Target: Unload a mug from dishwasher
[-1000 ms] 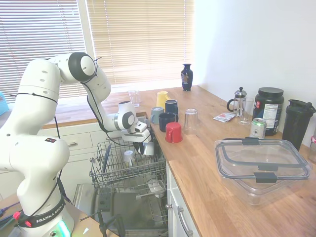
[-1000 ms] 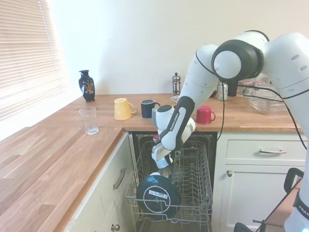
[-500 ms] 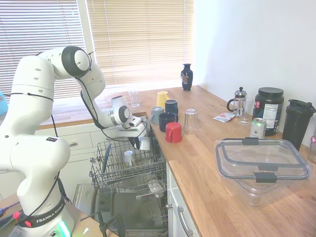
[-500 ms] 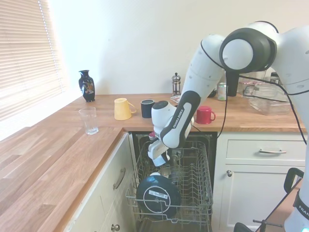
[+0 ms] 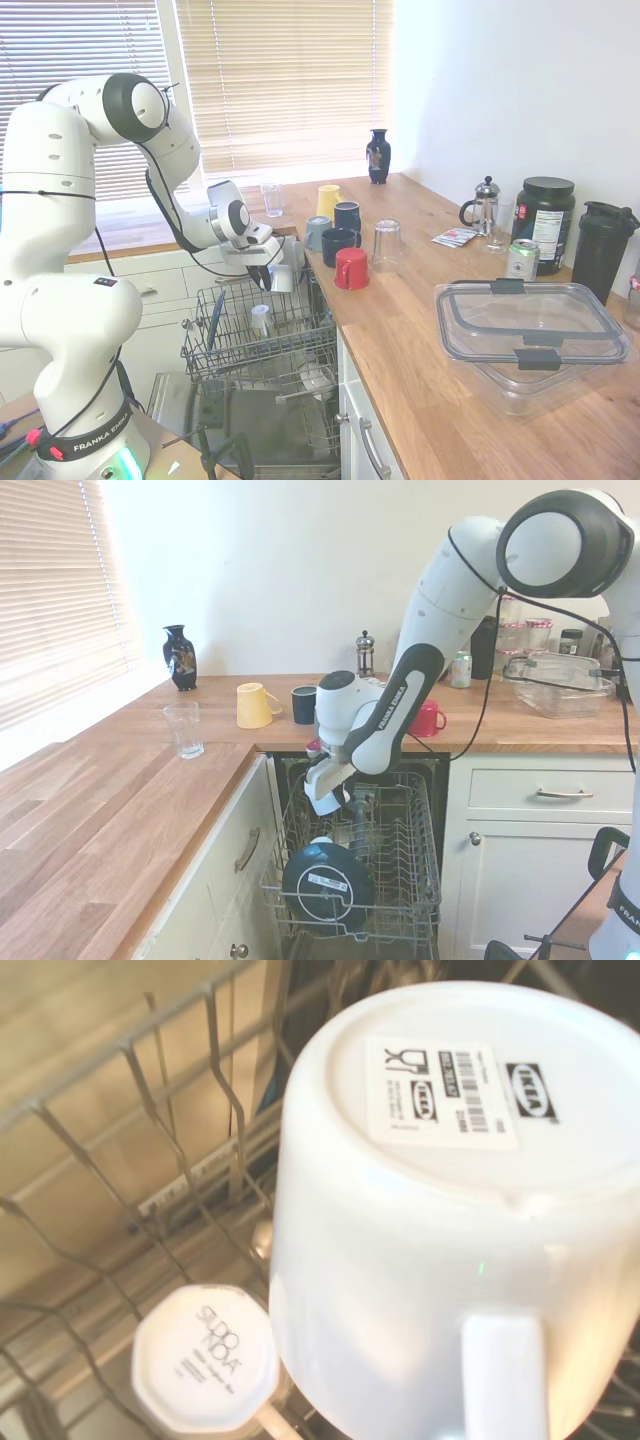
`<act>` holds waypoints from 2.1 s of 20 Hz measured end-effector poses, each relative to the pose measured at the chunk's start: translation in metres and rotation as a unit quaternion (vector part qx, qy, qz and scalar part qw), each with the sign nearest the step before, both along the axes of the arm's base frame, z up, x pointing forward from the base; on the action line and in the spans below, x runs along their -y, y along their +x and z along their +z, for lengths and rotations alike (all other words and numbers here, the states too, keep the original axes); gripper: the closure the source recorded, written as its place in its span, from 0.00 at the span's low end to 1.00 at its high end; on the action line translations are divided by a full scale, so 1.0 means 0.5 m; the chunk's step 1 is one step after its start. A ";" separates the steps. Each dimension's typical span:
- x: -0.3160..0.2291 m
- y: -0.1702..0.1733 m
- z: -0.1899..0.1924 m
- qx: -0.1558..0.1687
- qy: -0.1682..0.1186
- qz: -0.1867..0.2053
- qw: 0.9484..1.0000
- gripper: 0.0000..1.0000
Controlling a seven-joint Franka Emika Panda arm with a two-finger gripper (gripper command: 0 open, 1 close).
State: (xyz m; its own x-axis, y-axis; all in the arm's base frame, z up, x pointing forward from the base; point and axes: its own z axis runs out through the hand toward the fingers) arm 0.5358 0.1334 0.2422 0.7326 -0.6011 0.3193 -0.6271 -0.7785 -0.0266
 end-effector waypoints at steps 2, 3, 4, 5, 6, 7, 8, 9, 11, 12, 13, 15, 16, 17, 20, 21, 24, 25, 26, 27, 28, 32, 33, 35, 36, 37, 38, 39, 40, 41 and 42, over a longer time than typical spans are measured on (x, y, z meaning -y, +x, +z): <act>-0.010 -0.011 0.028 0.007 0.001 0.002 1.000 1.00; -0.015 -0.017 0.041 0.010 0.002 0.004 1.000 1.00; -0.018 -0.022 0.053 0.013 0.003 0.006 1.000 1.00; -0.022 -0.029 0.066 0.016 0.005 0.008 1.000 1.00; -0.024 -0.034 0.078 0.018 0.008 0.008 1.000 1.00; -0.026 -0.039 0.089 0.021 0.010 0.008 1.000 1.00; -0.028 -0.043 0.101 0.024 0.011 0.009 1.000 1.00; -0.030 -0.047 0.113 0.027 0.014 0.010 0.999 1.00; -0.035 -0.055 0.134 0.033 0.017 0.012 0.999 1.00; -0.038 -0.059 0.146 0.036 0.018 0.012 0.999 1.00; -0.042 -0.062 0.155 0.039 0.019 0.014 0.999 1.00; -0.053 -0.069 0.171 0.045 0.023 0.016 0.999 1.00; -0.058 -0.071 0.178 0.048 0.025 0.017 0.998 1.00; -0.063 -0.072 0.184 0.051 0.027 0.018 0.998 1.00; -0.081 -0.078 0.199 0.057 0.035 0.018 0.998 1.00; -0.087 -0.080 0.203 0.059 0.037 0.017 0.997 1.00; -0.095 -0.077 0.213 0.063 0.045 0.011 0.997 1.00; -0.091 -0.074 0.217 0.064 0.049 0.005 0.997 1.00; -0.083 -0.071 0.223 0.066 0.052 -0.001 0.996 1.00; -0.074 -0.067 0.228 0.069 0.053 -0.007 0.996 1.00; -0.065 -0.064 0.234 0.071 0.054 -0.011 0.996 1.00; -0.047 -0.044 0.262 0.084 0.061 -0.025 0.994 1.00; -0.047 -0.037 0.271 0.088 0.063 -0.027 0.994 1.00; -0.052 -0.024 0.290 0.092 0.064 -0.030 0.993 1.00; -0.056 -0.016 0.298 0.094 0.064 -0.031 0.993 1.00; -0.059 -0.008 0.305 0.095 0.064 -0.032 0.993 1.00; -0.061 0.002 0.312 0.095 0.063 -0.035 0.993 1.00; -0.064 0.013 0.317 0.096 0.064 -0.037 0.993 1.00; -0.065 0.026 0.321 0.096 0.065 -0.040 0.992 1.00; -0.067 0.040 0.324 0.096 0.067 -0.044 0.992 1.00; -0.069 0.054 0.327 0.095 0.069 -0.047 0.992 1.00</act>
